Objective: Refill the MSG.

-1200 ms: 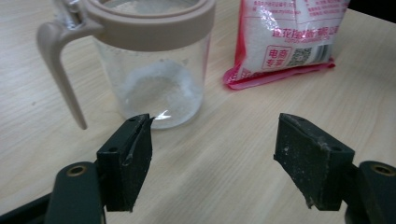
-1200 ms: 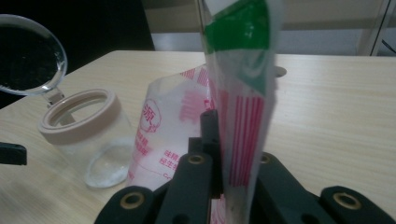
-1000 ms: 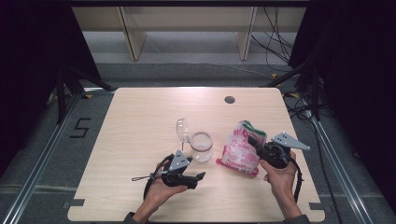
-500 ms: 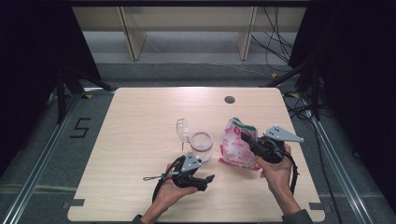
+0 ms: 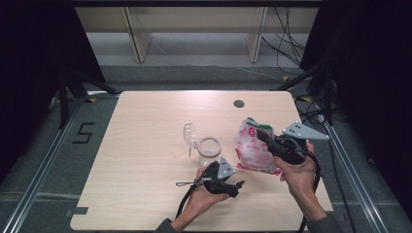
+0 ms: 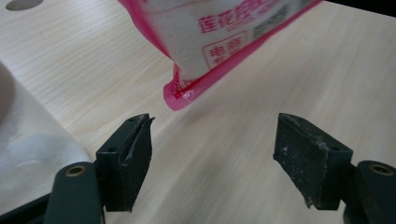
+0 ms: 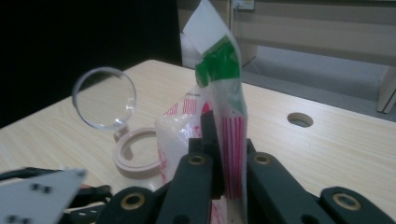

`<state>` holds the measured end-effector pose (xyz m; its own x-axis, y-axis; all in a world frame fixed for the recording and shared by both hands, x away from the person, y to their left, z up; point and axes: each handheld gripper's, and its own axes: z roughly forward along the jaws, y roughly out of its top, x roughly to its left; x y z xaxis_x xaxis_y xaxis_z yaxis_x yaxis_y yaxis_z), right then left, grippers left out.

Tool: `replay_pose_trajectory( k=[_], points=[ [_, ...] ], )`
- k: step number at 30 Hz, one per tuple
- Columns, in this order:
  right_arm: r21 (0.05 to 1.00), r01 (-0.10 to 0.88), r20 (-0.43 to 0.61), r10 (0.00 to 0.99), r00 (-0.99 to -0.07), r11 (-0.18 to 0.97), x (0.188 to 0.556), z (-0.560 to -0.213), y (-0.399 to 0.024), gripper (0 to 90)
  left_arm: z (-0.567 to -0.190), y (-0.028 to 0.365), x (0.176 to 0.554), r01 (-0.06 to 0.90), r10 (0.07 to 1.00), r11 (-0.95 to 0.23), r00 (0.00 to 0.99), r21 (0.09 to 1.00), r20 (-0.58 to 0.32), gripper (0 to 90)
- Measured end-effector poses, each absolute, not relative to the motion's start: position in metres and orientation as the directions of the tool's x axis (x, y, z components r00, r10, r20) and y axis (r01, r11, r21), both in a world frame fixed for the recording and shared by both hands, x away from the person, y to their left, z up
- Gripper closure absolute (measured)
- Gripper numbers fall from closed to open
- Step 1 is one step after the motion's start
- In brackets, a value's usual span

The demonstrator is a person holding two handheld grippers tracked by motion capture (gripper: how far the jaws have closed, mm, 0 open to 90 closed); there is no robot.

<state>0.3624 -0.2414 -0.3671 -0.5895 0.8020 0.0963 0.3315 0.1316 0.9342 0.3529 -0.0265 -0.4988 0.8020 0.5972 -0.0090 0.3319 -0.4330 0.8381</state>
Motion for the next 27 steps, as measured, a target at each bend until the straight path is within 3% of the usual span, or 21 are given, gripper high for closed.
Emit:
replay_pose_trajectory(
  k=[13, 18, 27],
  points=[
    [0.944, 0.294, 0.074, 0.772, -0.631, 0.151, 0.353, -0.338, -0.231, 90.0, -0.499, -0.054, 0.363, 0.295, 0.685, -0.383, 0.726, 0.876, 0.055, 30.6],
    [0.94, 0.284, 0.043, 0.756, -0.653, 0.191, 0.358, -0.334, -0.217, 90.0, -0.498, -0.06, 0.359, 0.264, 0.713, -0.311, 0.7, 0.913, 0.04, 59.8],
    [0.926, 0.299, 0.022, 0.757, -0.653, 0.231, 0.378, -0.329, -0.2, 90.0, -0.499, -0.057, 0.356, 0.27, 0.684, -0.272, 0.73, 0.924, -0.012, 68.9]
  ],
)
